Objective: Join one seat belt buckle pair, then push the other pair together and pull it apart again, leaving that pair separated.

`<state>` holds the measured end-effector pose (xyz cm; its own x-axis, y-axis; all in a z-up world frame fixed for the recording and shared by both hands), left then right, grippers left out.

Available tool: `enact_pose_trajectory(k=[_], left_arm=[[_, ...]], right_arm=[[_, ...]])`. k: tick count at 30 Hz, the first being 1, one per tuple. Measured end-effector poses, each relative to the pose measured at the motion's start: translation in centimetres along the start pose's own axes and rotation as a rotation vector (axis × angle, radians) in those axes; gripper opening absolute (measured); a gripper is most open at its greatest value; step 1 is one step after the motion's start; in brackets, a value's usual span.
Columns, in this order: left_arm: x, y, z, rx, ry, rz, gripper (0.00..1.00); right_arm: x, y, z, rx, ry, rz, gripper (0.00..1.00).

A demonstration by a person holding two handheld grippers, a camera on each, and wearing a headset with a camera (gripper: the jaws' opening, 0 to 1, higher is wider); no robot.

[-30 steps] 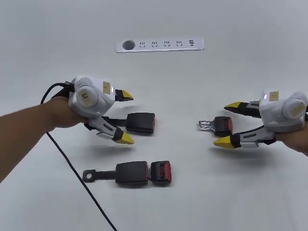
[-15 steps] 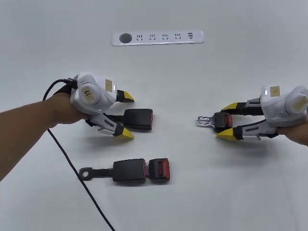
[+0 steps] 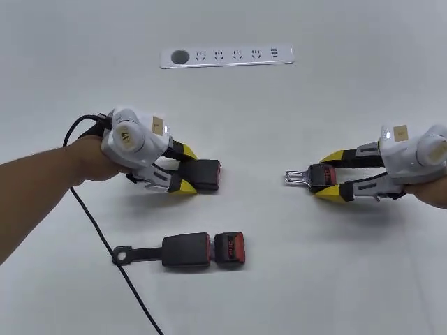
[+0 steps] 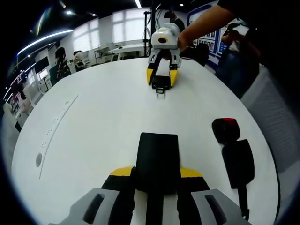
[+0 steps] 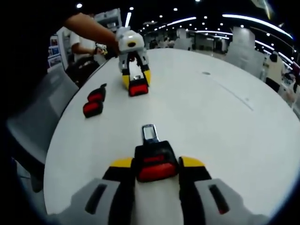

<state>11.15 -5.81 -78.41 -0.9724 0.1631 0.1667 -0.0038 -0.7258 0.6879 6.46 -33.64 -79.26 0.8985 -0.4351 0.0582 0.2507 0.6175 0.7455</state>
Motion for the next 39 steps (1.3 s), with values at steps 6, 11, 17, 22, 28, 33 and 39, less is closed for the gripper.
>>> enact_pose_trajectory(k=[6,11,17,22,28,33,39], left_arm=[[0.2,-0.6,0.1,0.008,0.018,0.020,0.35],[0.2,-1.0,0.3,0.010,0.018,0.028,0.35],[0.5,-1.2,0.1,0.012,0.019,0.035,0.35],[0.7,-1.2,-0.2,0.009,0.021,0.041,0.35],[0.9,-1.2,-0.5,0.003,0.021,0.042,0.35],[1.0,-1.1,-0.6,-0.001,0.021,0.045,0.35],[1.0,-1.0,-0.9,-0.006,0.017,0.046,0.35]], right_arm=[[0.1,-0.2,-0.1,0.019,0.010,-0.008,0.36],[0.2,-0.4,-0.2,0.037,0.011,-0.016,0.36],[0.0,-0.1,-0.8,0.066,0.008,-0.033,0.36],[-0.1,0.2,-1.4,0.088,0.007,-0.040,0.36],[-0.6,1.0,-2.3,0.113,0.009,-0.054,0.36],[-0.9,1.9,-3.3,0.129,0.014,-0.063,0.36],[-1.1,3.0,-4.5,0.151,0.013,-0.079,0.36]])
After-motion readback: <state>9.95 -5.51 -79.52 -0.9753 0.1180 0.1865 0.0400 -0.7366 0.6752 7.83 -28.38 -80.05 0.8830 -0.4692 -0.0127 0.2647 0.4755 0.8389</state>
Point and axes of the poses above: the centre of the closed fingertips' face, and the gripper's own axes: z roughly backward along the fingers, x roughly to its right, y roughly out of its top, the point moved 5 cm from there along z, roughly backward along the fingers, and after that the axes turned 11 degrees about -y, right-handed, at the moved point
